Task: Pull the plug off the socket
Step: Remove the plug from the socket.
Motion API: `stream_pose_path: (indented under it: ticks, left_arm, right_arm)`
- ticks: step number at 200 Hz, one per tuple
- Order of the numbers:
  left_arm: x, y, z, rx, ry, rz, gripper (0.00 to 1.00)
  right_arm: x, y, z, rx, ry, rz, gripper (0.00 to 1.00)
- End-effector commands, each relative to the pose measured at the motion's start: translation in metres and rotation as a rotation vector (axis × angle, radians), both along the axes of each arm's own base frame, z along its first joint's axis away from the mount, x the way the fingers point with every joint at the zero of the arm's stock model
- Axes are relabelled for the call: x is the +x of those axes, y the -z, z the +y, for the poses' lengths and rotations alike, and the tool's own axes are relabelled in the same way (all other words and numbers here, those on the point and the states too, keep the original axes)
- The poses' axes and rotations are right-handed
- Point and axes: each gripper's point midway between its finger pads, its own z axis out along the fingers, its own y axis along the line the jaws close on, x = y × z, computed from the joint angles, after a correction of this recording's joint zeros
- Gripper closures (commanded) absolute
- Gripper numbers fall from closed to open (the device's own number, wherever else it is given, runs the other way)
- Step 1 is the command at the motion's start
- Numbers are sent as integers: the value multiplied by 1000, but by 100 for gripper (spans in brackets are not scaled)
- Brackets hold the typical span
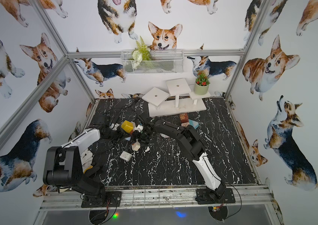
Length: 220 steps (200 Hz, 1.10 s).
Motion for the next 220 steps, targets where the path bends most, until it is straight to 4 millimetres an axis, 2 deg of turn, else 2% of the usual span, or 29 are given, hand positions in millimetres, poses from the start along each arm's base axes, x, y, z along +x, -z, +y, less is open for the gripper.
stream_pose_path:
  ticks: [1,29,68,82,93,102,123,151,176,220]
  left_arm:
    - [-11,-3,-6,-33,53,18,100]
    - [-10,-6,-7,-30,77,7,100]
    - [-6,-11,-7,-29,84,-13,100]
    - [-5,-12,-8,-29,85,-20,100]
    - [-3,-13,-7,-30,83,-22,100]
    - [-1,-15,-7,-28,85,-26,100]
    - [2,-20,-4,-7,76,-37,100]
    - [9,-30,-2,-3,56,-95,100]
    - [11,-26,0,-65,1,-91,100]
    - [21,-29,14,-168,-126,-124,100]
  right_arm:
    - [14,0,0,-9,13,-15,38]
    - [15,9,-6,-41,-5,-5,44]
    - [6,19,-12,-57,-23,30,46]
    - [2,21,-13,-61,-36,33,50]
    - [0,21,-14,-68,-43,28,58]
    - [0,23,-16,-80,-42,25,69]
    - [3,24,-23,-114,-24,-6,100]
    - [7,30,-35,-190,23,-37,100]
    - [8,39,-47,-260,60,-30,100]
    - [0,45,-52,-274,66,18,100]
